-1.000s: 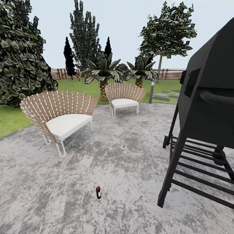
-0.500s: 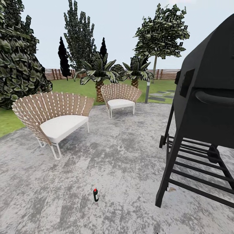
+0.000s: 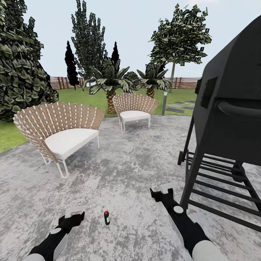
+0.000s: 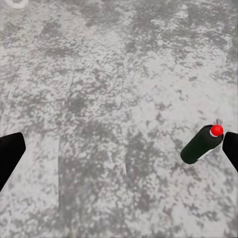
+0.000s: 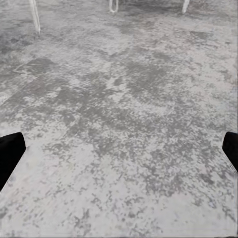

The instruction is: In the garden, pick up the pesticide atomizer on the floor and spray pesticide onto both trees until each tree trunk is fully covered.

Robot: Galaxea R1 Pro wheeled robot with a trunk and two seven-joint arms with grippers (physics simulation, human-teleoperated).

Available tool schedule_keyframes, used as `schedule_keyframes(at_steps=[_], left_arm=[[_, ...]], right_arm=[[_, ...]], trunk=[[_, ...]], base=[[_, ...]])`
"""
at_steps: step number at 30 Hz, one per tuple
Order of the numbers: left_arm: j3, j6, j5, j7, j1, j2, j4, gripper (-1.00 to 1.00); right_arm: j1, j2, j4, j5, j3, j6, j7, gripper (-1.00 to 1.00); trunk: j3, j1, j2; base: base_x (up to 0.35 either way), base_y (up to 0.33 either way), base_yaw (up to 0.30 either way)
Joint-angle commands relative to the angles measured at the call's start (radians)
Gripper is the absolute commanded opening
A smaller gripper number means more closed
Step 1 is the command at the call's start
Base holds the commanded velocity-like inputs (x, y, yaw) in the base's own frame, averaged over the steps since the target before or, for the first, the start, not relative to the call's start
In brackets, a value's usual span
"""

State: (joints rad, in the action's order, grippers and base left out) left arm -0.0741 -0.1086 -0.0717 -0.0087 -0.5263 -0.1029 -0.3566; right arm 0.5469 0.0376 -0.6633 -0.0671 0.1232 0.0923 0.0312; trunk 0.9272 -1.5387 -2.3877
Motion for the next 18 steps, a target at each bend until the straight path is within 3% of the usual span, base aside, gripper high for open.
schedule_keyframes(at_steps=[1,14,18], left_arm=[[0.0,-0.002,-0.008,-0.002,-0.001,-0.001,0.001,1.0],[0.002,0.0,-0.008,-0.004,-0.002,-0.002,0.002,1.0],[0.002,0.0,-0.008,-0.003,-0.001,0.001,0.002,1.0]], right_arm=[[0.002,0.0,-0.002,-0.008,-0.002,0.002,0.011,1.0],[0.005,-0.037,0.021,-0.023,-0.002,0.001,0.05,1.0],[0.005,-0.045,0.022,-0.023,-0.002,0.001,0.05,1.0]], trunk=[[0.001,0.0,0.0],[0.001,0.0,0.0],[0.001,0.0,0.0]], base=[[0.096,0.006,0.0],[0.287,0.072,0.0],[0.106,0.019,0.0]])
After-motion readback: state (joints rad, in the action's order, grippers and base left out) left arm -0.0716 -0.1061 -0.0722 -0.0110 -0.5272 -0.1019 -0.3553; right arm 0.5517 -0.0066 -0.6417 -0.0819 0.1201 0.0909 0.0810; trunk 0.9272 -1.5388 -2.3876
